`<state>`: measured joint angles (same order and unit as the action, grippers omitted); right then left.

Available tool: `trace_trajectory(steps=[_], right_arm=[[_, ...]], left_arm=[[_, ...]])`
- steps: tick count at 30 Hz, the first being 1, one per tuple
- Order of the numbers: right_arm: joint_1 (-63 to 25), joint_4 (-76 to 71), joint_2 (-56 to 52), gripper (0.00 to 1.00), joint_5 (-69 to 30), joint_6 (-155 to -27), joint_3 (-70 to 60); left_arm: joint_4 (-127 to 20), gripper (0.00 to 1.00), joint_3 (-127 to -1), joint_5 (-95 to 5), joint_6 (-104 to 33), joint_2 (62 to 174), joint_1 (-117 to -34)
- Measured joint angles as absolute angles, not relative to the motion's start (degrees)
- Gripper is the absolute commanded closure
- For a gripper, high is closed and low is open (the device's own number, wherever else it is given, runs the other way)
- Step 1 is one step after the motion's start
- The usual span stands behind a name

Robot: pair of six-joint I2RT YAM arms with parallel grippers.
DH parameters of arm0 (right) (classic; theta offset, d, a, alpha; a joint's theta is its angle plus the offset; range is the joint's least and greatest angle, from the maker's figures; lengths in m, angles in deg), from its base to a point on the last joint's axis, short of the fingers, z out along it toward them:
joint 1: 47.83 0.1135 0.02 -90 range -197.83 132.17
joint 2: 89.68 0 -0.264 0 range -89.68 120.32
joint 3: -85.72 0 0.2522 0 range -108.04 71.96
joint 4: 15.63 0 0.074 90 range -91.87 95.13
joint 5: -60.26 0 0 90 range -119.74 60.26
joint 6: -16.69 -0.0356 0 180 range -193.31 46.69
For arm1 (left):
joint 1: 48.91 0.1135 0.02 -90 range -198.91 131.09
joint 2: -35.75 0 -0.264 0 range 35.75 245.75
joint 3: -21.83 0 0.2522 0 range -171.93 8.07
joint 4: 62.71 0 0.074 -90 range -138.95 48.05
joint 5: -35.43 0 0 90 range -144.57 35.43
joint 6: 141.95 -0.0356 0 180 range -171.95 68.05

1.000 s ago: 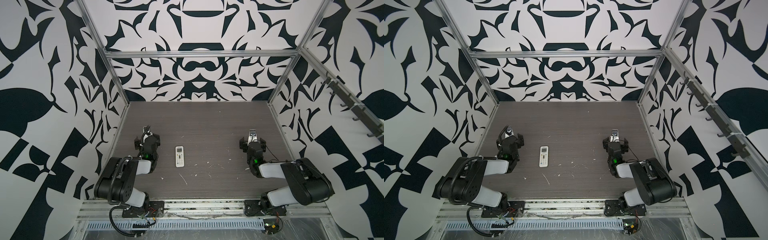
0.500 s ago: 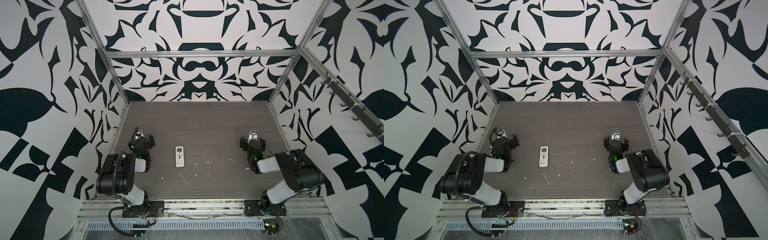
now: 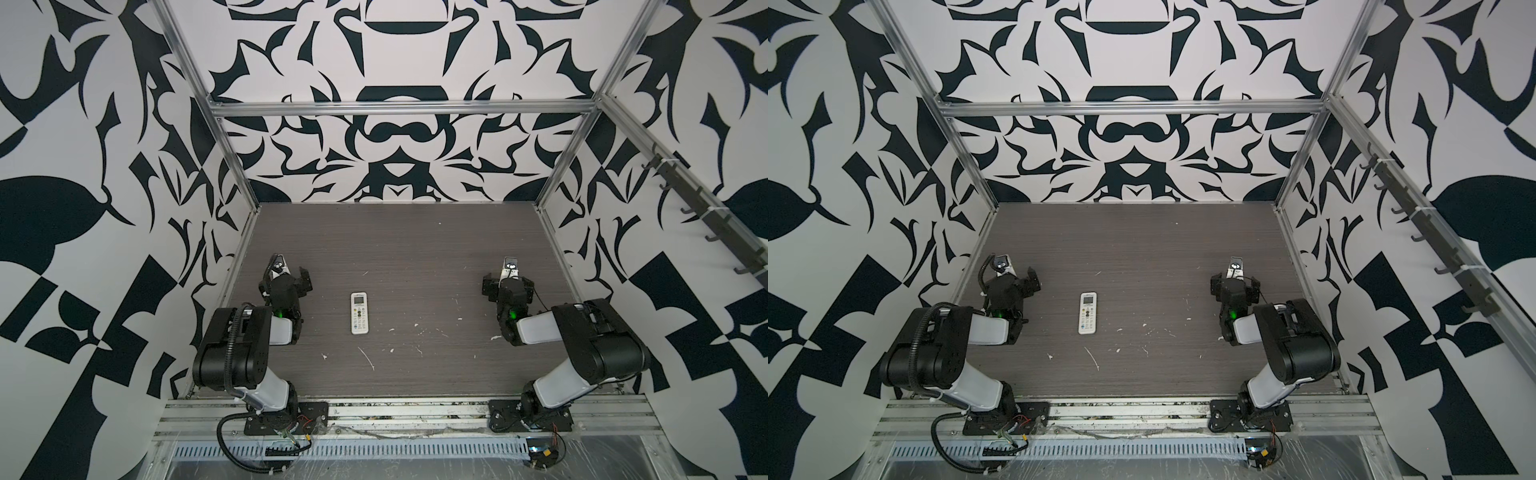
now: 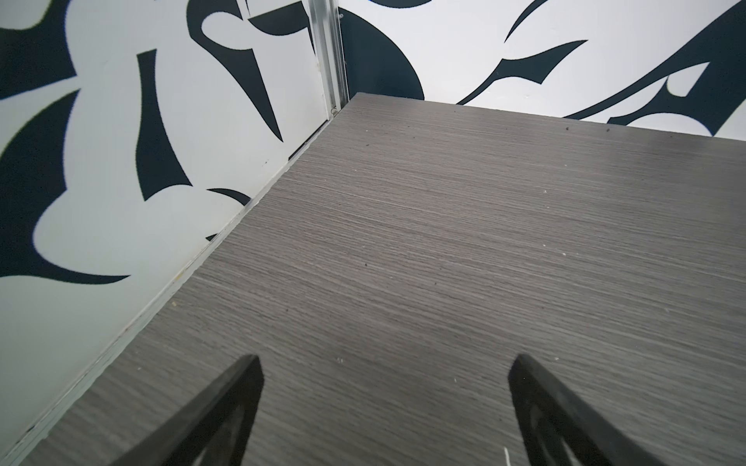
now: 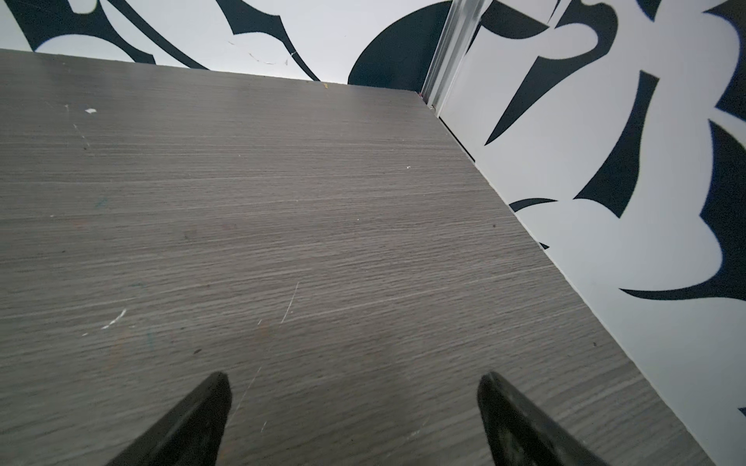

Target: Load the batteries into the remote control

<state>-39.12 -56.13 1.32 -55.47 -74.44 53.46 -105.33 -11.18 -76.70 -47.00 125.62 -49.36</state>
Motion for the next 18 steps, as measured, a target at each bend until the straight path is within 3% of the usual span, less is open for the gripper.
trace_trajectory(steps=[13, 18], right_arm=[[-39.03, -67.08, 1.27, 0.01, -54.42, -74.22, 59.58], [-39.23, -60.26, 1.1, 0.0, -54.55, -74.63, 54.14]], left_arm=[[-105.33, 0.01, -11.18, -76.3, -47.02, 125.62, -49.36], [-105.33, 0.01, -11.18, -76.3, -47.02, 125.62, -49.36]])
